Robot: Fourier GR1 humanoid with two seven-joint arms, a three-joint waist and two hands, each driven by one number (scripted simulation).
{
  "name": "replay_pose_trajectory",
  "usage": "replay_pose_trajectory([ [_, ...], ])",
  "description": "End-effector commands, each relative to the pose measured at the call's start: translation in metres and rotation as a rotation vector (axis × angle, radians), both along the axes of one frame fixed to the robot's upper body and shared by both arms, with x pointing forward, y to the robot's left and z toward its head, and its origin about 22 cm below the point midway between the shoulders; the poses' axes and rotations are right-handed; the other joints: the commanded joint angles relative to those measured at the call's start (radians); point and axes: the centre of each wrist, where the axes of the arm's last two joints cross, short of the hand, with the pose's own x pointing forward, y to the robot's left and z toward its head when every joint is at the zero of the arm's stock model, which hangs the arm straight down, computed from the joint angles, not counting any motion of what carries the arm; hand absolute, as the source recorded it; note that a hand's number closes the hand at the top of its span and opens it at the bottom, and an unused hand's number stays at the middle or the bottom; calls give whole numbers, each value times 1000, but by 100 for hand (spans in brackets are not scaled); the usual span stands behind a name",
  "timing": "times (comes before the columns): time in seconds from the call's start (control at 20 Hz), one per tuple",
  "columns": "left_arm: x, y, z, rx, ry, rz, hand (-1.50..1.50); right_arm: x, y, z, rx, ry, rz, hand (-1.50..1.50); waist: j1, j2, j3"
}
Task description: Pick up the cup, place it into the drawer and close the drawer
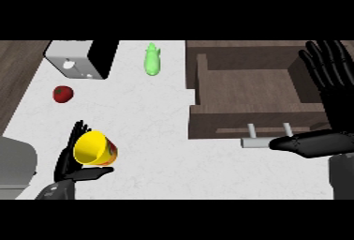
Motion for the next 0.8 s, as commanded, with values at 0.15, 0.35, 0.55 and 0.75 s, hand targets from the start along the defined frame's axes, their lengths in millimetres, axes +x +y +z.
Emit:
replay_pose_trajectory([
  [0.15,22,-14,10,-66,-224,-81,150,6,-1,-2,-25,-3,2,-150,-2,4,-2],
  [0.35,10,-2,8,134,-282,72,150,2,-15,-11,-10,-13,-17,-150,7,1,1],
  [0.55,29,-10,19,42,-384,90,150,-2,-6,-6,-11,8,2,-150,3,-2,0],
  [0.75,54,-40,27,21,-407,167,150,-6,0,6,-3,-2,4,-150,-10,0,-1],
])
